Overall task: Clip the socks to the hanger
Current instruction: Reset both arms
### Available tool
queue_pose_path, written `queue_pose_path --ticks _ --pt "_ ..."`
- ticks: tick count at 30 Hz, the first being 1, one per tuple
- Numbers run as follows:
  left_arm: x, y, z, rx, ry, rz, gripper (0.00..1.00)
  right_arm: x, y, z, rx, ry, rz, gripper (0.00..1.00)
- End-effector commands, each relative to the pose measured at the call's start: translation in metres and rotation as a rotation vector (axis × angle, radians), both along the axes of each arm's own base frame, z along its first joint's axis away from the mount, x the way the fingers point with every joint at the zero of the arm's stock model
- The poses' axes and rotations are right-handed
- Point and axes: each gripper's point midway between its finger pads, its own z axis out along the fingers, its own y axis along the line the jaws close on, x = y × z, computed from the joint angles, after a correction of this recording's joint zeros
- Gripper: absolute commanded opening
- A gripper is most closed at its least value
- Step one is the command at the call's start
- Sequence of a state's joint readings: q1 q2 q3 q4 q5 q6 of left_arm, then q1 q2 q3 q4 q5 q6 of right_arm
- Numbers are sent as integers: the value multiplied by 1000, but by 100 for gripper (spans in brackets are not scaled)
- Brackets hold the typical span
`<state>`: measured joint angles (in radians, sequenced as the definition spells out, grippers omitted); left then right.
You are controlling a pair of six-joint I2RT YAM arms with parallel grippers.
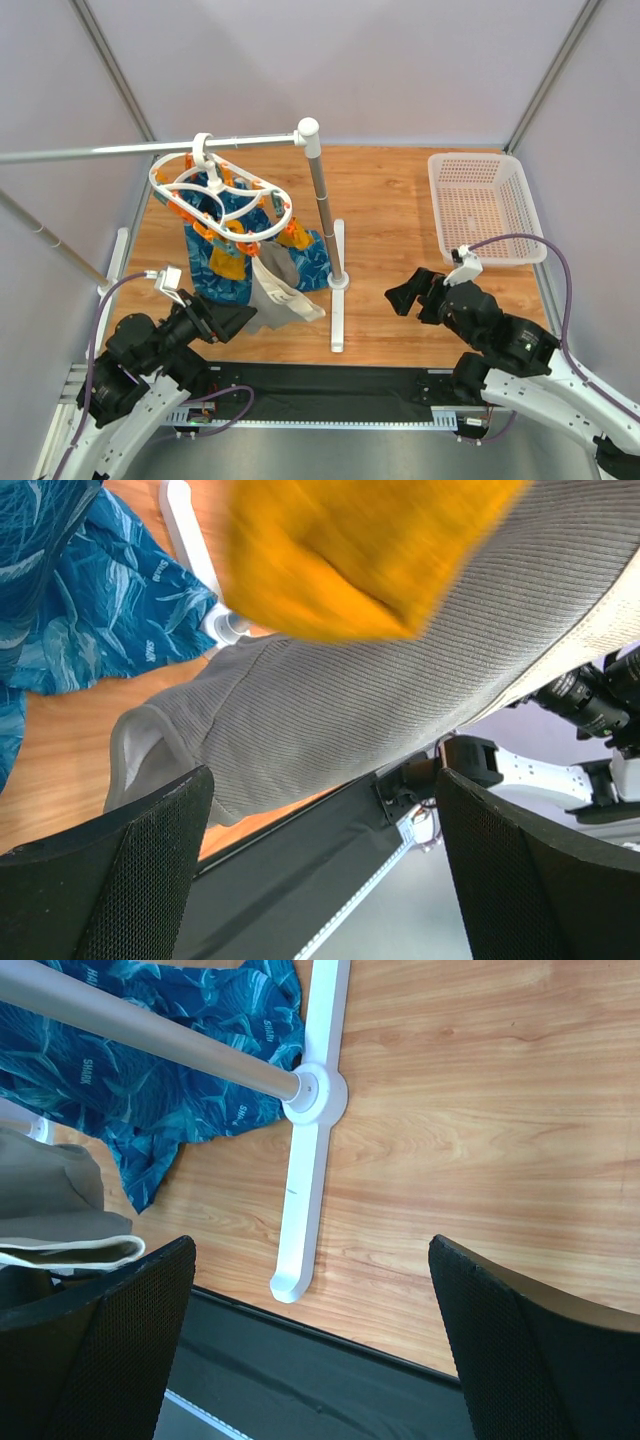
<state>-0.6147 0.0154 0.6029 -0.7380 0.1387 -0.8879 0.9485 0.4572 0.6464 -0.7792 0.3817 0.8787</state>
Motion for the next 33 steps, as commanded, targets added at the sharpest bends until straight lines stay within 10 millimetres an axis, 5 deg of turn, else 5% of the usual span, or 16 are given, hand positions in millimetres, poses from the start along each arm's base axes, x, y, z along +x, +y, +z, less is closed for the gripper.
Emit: queue_pose_path --ticks 1,13,18,19,21,23,26,28,30,33 --pt "-3 5 9 -35 -36 15 98 9 1 12 50 -44 -44 100" --pt "-3 7 2 -34 -43 24 98 10 -4 -2 48 -42 -72 100" --pt "-4 -7 -6 -63 -94 -48 100 -4 18 -2 217 -110 66 100" --pt "-4 -12 -8 -68 -109 -76 100 -3 25 -18 256 -114 77 100" --pt "-4 -30 -13 -111 -119 -158 99 -8 26 -16 412 -150 78 100" --pt "-14 -47 -7 -199 -143 -276 98 -6 30 -49 415 -101 53 100" --pt "-12 -68 0 -427 -262 -395 98 -5 43 -71 478 -68 68 100" --pt "-12 -67 -5 -573 -272 -413 99 2 40 -97 487 -39 -2 100" --pt "-11 -69 -9 -529 -296 -409 100 5 30 -121 440 24 -81 100" --pt "-17 -70 -10 -526 -312 -446 99 7 29 -118 443 3 -83 100"
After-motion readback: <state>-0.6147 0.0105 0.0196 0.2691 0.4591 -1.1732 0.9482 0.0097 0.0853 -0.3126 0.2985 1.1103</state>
